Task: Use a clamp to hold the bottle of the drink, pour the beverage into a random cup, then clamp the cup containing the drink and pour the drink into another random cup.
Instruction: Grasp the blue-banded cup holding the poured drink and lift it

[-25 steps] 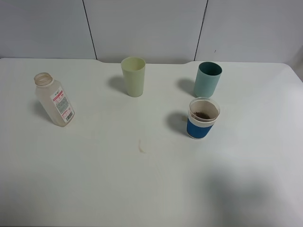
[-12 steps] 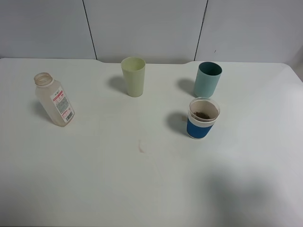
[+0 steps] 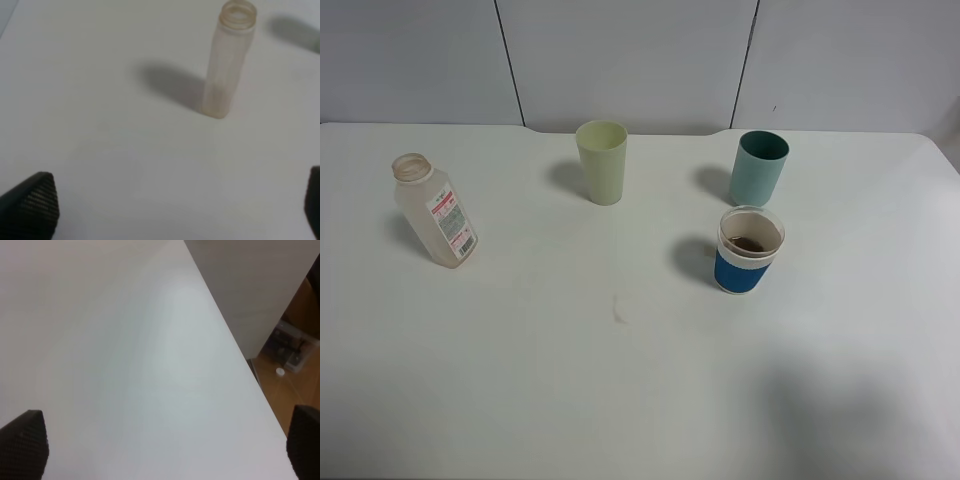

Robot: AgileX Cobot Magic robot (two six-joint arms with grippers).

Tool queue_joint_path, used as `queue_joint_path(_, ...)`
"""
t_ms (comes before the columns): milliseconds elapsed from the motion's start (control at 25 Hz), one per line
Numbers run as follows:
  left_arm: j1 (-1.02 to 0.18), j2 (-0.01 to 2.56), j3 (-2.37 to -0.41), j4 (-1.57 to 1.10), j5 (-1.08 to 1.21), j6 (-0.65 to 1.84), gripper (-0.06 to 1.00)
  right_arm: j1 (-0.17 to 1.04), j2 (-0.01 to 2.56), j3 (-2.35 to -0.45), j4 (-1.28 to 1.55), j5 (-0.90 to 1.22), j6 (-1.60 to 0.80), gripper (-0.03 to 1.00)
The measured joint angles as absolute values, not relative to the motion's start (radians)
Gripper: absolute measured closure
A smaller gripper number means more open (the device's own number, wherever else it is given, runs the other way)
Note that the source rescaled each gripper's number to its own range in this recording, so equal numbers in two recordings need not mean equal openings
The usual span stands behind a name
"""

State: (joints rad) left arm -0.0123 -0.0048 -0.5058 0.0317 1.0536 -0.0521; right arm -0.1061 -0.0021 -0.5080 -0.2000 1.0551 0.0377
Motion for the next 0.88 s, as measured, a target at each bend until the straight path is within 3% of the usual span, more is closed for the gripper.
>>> queue_joint_path(880,-0.012,-0.005,-0.506,0.031,1.054,-0.052,-0.05,-0.106,-0.002,-0.508,-0.192,1.055,0.021,0.12)
